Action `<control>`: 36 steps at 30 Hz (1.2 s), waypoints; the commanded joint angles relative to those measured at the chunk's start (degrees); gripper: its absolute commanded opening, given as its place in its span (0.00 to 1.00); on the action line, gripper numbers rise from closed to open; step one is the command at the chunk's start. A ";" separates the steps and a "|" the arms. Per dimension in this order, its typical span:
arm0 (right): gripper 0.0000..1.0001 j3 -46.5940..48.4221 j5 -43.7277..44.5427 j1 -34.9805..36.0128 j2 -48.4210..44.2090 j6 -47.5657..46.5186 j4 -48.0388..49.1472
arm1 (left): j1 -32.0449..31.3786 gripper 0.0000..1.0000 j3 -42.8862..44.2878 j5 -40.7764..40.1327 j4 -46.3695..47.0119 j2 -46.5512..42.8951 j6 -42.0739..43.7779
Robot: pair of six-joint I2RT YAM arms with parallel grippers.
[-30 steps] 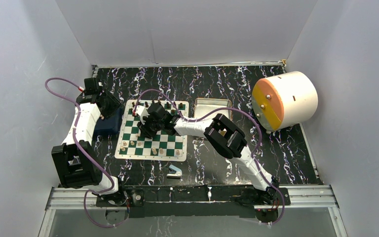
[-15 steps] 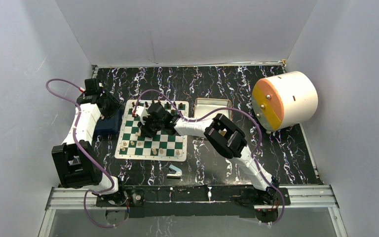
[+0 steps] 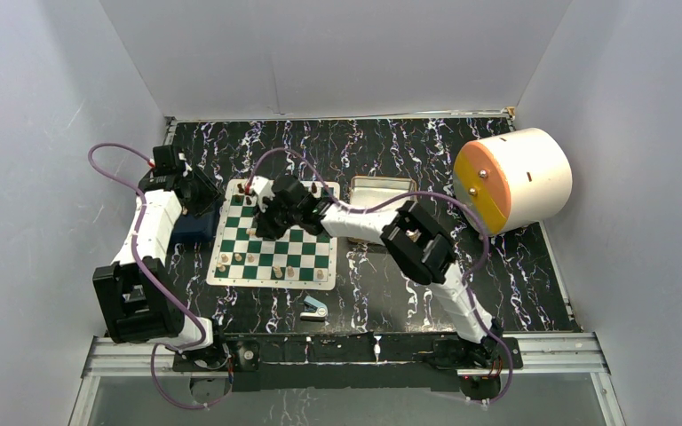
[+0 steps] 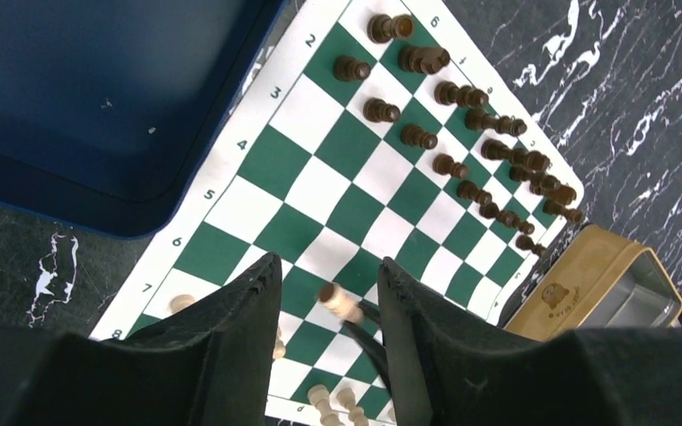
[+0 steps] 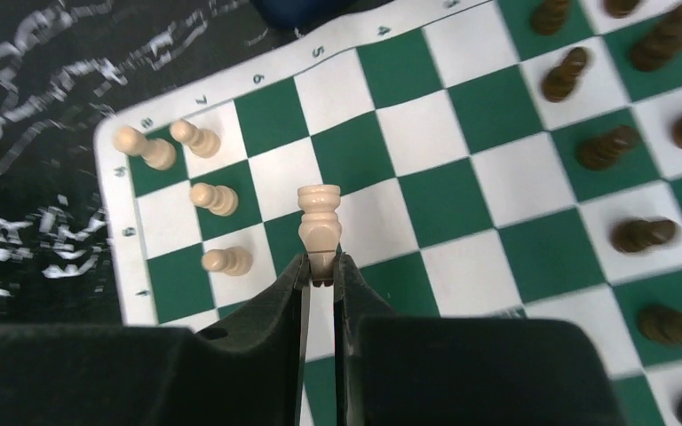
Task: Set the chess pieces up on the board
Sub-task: Pick up the chess piece from the chessboard, then place the chess piece on the chessboard.
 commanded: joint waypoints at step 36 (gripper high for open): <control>0.00 -7.81 -21.41 -17.64 -36.04 19.70 -46.23 | -34.24 0.44 -21.71 40.13 27.26 -24.00 74.04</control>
